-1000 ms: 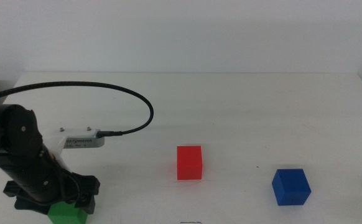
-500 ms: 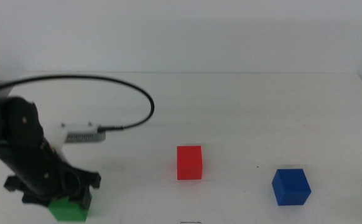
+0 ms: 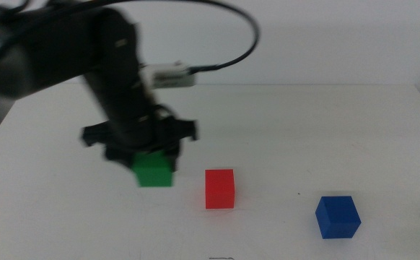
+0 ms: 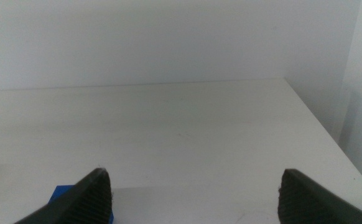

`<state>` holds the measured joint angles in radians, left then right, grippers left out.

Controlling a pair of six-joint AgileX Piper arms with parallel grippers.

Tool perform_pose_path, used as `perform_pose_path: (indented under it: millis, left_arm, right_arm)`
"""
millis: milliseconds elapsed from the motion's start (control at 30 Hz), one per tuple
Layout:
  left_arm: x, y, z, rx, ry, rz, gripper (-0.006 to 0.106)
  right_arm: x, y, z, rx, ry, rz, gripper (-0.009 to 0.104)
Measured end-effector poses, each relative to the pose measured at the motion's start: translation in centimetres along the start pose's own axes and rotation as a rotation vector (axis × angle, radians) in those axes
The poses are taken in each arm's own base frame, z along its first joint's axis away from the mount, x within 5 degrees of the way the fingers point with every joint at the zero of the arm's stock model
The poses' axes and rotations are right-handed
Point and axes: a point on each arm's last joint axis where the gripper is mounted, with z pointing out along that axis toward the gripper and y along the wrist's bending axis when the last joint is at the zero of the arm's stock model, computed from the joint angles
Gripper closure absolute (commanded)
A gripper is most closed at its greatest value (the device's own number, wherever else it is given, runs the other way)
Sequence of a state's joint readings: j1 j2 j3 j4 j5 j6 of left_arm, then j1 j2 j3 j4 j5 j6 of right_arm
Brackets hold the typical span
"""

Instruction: Stack red cubes first, then green, then blue cubes in a specific spot.

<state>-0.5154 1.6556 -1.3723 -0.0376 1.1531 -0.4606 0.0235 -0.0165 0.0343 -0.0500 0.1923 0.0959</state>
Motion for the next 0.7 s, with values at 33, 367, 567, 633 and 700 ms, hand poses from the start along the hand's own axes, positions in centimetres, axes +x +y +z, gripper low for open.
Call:
perform_pose_path:
  millis: [33,367,567,633,700]
  left_arm:
    - [-0.8,-2.1,-0.3,0.006,-0.008,-0.008,0.091]
    - [-2.3,-9.7,3.5,0.008,0.03,-0.002,0.091]
    - [-2.9,-10.2,5.4,-0.028,0.037,-0.009,0.091]
    - [-3.0,-10.2,5.9,-0.042,0.04,-0.014,0.091]
    - [-3.1,-10.2,6.1,-0.041,0.037,-0.025,0.091]
  right_arm:
    - [0.0,0.0,0.0,0.0,0.0,0.0,0.023]
    - [0.0,0.0,0.0,0.0,0.0,0.0,0.023]
    - [0.0,0.0,0.0,0.0,-0.001,0.0,0.023]
    - [0.0,0.0,0.0,0.0,-0.001,0.0,0.023]
    - [0.0,0.0,0.0,0.0,-0.001,0.0,0.023]
